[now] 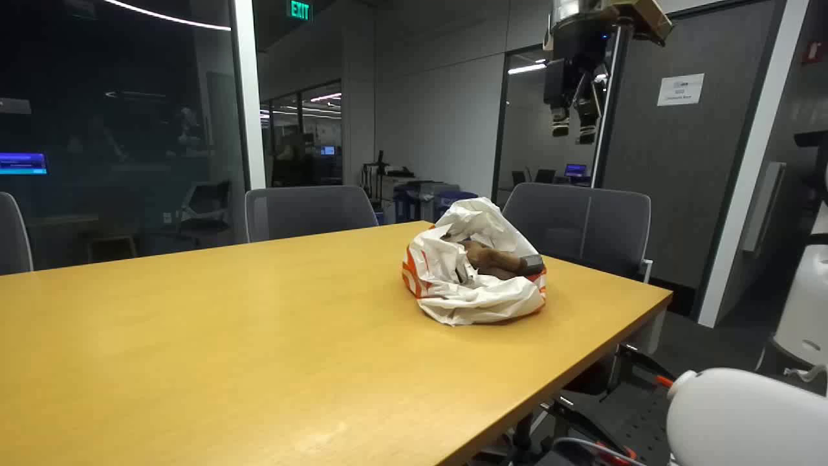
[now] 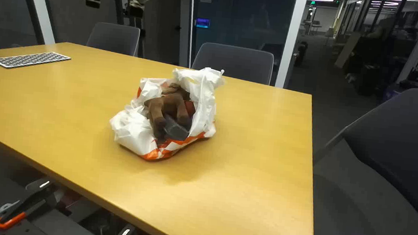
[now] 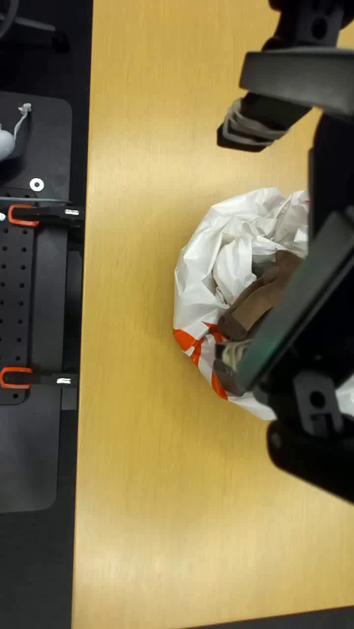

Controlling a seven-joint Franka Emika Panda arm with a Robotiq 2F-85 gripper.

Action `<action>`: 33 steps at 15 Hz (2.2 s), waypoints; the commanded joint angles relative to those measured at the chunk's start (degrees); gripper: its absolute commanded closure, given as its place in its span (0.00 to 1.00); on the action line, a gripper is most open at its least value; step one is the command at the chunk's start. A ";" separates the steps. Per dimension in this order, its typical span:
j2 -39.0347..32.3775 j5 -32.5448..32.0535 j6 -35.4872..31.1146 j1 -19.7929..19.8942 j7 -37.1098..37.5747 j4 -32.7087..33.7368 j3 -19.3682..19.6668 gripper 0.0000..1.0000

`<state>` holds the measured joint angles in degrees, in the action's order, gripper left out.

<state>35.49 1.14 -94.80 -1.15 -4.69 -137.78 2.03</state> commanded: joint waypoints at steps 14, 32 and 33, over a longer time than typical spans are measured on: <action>0.10 0.10 0.09 0.22 -0.08 0.63 -0.19 0.00; -6.66 3.25 -16.67 -1.61 -5.84 -4.10 1.04 0.00; -8.03 4.00 -19.82 -1.81 -6.42 -4.86 0.95 0.00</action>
<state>30.70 2.66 -106.82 -1.69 -8.23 -141.23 2.05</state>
